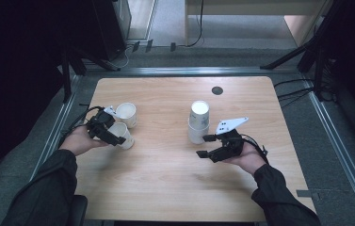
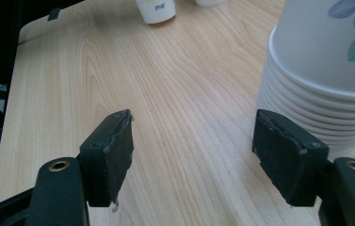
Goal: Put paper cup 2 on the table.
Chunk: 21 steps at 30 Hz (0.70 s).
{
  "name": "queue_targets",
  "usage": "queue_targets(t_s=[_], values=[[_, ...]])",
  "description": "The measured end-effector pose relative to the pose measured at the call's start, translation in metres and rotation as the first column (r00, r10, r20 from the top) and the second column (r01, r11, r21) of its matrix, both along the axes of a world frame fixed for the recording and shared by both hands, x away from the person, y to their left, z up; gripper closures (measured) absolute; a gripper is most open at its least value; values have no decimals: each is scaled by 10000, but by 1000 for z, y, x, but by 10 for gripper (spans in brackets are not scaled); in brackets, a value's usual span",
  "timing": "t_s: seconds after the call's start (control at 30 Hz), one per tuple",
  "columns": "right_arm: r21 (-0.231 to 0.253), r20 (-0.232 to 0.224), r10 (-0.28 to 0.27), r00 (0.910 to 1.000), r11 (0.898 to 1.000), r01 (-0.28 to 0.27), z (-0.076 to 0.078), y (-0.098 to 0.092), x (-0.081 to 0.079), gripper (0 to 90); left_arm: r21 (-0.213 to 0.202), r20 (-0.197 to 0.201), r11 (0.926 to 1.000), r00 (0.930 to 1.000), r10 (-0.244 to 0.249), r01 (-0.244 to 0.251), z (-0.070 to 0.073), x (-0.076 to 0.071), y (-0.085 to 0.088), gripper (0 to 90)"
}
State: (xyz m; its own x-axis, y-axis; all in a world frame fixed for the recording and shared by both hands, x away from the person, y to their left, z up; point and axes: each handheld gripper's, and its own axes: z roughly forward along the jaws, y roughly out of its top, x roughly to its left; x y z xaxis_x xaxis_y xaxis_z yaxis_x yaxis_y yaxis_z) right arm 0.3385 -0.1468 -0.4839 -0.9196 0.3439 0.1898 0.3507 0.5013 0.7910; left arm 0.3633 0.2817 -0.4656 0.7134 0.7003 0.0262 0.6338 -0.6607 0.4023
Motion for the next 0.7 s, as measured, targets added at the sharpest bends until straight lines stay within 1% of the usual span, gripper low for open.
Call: queue_targets(t_s=[0.17,0.27,0.43,0.5,0.7], values=[[40,-22,-47,10000,10000,48,0,0,0,304,-82,-111,10000,9999,-30,29,0,0,-1,166],[44,-18,-27,10000,10000,27,0,0,0,304,-100,-160,9999,9999,37,-39,-1,1,-2,142],[43,-15,-25,10000,10000,25,0,0,0,306,-124,-216,9999,9998,48,-51,-2,0,-1,133],[44,-16,-22,10000,10000,22,0,0,0,307,-187,-235,9998,9997,72,-77,-2,0,-1,132],[58,1,3,10000,10000,-3,1,0,0,310,-590,-315,9981,9994,139,-158,-1,-2,3,126]])
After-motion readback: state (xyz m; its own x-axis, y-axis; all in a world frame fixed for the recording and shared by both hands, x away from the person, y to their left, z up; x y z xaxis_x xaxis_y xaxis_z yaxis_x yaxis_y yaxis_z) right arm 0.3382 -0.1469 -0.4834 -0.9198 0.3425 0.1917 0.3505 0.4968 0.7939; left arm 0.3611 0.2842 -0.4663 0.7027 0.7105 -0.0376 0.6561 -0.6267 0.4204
